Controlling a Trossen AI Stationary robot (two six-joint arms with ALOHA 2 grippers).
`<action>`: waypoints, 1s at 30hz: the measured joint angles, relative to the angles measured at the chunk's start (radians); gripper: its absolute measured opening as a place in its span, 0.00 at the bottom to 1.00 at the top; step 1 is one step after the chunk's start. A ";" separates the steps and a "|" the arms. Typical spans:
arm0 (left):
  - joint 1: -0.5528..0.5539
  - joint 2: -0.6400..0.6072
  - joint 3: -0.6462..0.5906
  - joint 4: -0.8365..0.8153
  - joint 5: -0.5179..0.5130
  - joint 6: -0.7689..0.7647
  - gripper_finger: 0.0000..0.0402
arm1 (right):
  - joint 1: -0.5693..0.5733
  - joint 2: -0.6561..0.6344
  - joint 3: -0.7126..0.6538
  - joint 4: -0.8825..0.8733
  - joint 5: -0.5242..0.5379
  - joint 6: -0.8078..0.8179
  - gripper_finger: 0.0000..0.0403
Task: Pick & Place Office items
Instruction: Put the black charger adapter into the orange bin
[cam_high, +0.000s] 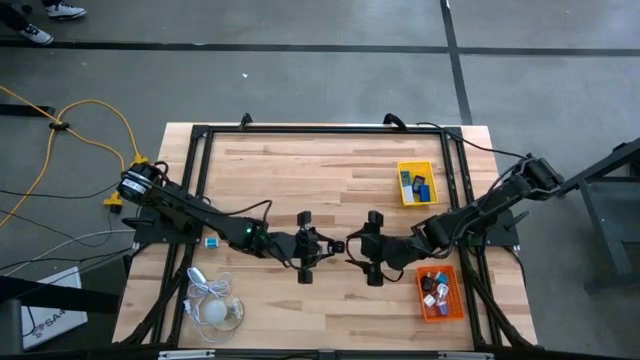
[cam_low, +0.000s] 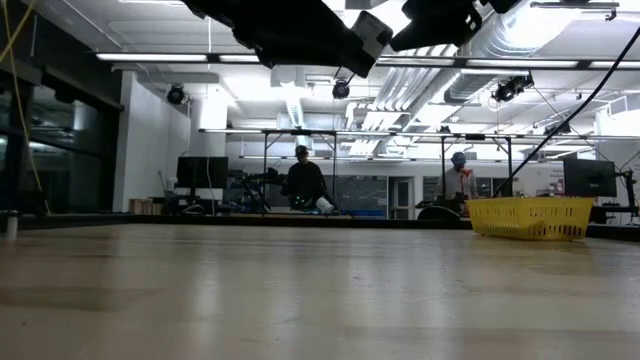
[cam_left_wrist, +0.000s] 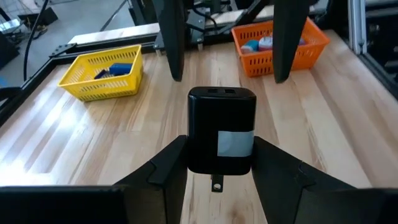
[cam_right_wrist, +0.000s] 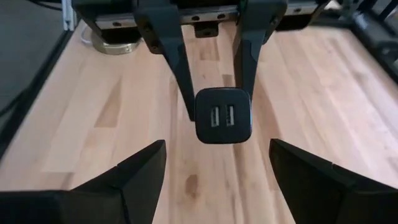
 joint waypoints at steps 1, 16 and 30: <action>0.000 0.000 0.000 0.006 0.000 -0.011 0.37 | 0.003 0.000 0.000 0.002 0.012 -0.015 0.68; 0.005 0.000 0.000 0.095 0.000 -0.019 0.37 | -0.007 0.000 0.000 0.052 0.037 -0.076 0.68; 0.015 0.000 0.000 0.107 0.000 -0.016 0.37 | -0.007 0.000 0.000 0.129 0.031 -0.122 0.68</action>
